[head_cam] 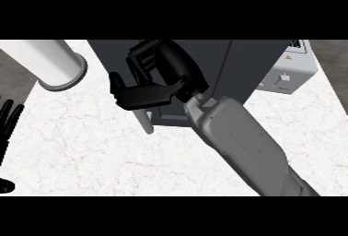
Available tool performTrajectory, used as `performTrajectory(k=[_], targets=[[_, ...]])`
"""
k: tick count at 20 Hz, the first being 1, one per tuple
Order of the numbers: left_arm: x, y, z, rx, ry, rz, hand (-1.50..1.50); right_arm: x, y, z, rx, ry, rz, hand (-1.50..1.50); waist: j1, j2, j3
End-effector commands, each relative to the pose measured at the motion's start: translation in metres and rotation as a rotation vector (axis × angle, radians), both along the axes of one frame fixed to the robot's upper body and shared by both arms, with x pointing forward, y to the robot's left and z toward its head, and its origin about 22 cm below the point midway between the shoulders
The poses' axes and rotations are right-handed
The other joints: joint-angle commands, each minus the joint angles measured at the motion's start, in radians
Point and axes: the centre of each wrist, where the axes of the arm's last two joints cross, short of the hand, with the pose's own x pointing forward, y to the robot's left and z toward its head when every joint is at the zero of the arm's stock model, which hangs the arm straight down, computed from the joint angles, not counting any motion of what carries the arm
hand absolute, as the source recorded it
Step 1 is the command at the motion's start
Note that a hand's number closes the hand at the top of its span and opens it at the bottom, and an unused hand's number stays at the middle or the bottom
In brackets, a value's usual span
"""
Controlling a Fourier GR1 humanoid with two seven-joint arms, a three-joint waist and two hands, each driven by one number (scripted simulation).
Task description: Pick up the wine, place it into the cabinet and close the cabinet
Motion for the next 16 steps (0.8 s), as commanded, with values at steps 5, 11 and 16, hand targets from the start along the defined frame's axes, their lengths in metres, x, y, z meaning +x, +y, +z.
performTrajectory(k=[5, 11, 16], targets=[[-0.001, -0.001, -0.003, -0.011, 0.006, -0.011, -1.50, 0.046, -0.032, -0.007, -0.041, -0.015, -0.052, 1.50, 0.003, 0.010, -0.001], [0.003, -0.009, -0.008, 0.001, 0.008, -0.026, -1.50, 0.057, -0.045, -0.005, -0.026, -0.034, -0.090, 1.50, 0.004, 0.012, -0.001], [0.014, -0.015, 0.004, 0.010, 0.004, -0.053, -1.50, 0.067, -0.052, -0.003, -0.046, -0.042, -0.081, 1.50, 0.010, 0.014, -0.001]])
